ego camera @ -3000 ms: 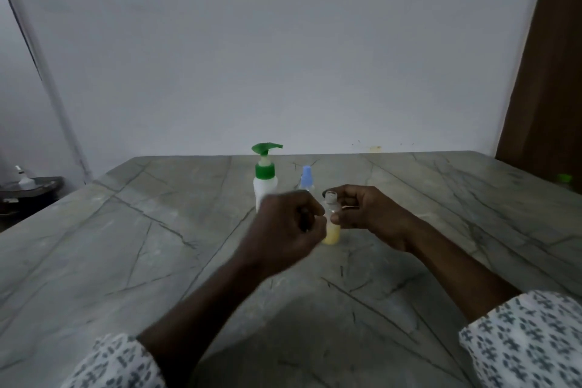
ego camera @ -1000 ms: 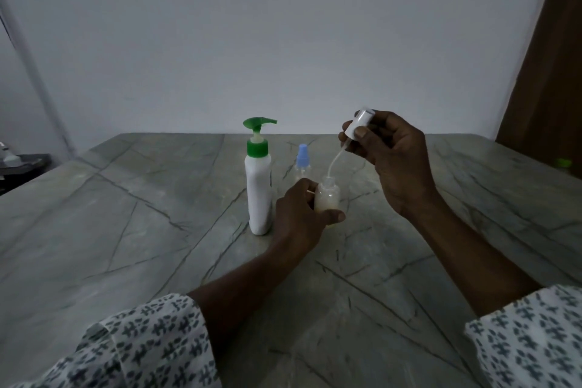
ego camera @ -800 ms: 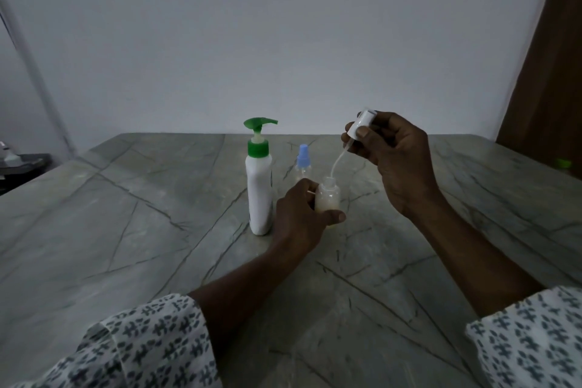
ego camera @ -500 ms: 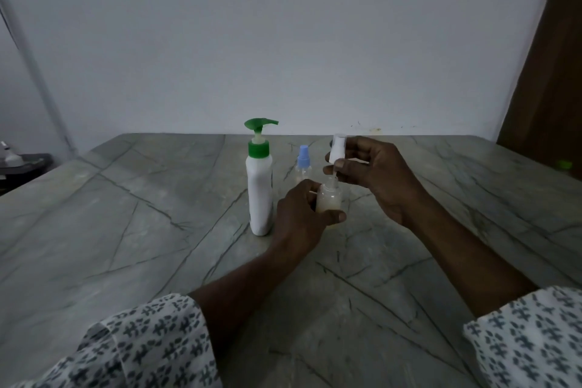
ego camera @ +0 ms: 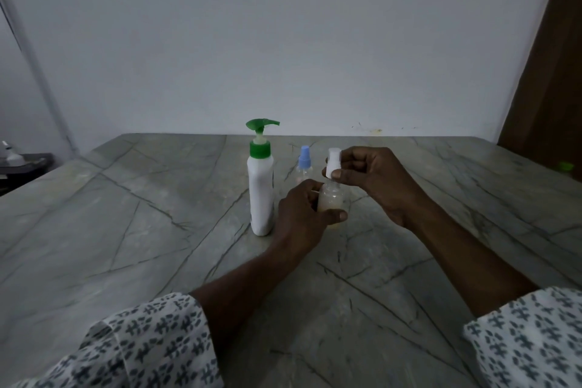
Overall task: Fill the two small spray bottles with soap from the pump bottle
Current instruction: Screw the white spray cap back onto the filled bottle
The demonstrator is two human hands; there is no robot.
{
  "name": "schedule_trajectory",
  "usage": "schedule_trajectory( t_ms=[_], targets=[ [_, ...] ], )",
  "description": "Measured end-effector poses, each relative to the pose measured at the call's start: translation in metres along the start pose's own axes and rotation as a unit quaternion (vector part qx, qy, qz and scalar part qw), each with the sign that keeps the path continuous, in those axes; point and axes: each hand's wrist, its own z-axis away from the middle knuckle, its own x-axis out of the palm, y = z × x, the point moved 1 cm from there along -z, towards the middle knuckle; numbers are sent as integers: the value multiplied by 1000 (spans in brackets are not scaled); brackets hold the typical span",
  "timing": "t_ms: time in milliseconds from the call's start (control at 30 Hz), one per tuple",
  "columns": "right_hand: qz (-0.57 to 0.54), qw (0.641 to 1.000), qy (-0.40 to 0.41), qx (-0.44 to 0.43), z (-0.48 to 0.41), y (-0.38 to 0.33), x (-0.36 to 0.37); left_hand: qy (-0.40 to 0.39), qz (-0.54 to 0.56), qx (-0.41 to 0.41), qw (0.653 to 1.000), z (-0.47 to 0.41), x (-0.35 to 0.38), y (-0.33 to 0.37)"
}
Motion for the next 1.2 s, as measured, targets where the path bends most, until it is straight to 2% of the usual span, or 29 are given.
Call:
schedule_trajectory(
  t_ms=[267,567,633,733,833,1033,1200],
  targets=[
    [-5,999,-16,43,0,5,-5,-11,10,-10,1000,-2,1,-2],
    [163,986,14,15,-2,5,-1,-5,-12,-14,1000,-3,2,-1],
    [169,985,21,15,-1,5,-1,-8,-14,-12,1000,-2,2,0],
    [112,994,-6,8,2,0,-7,-10,-16,-11,1000,-2,2,1],
    [103,994,-41,-9,3,-5,-11,-10,-3,-11,1000,-2,1,0],
    [197,979,-57,-17,-1,-4,-4,-29,14,-12,999,-5,0,-2],
    [219,974,-64,-14,0,-1,-5,-33,30,-15,999,-6,0,-3]
  ],
)
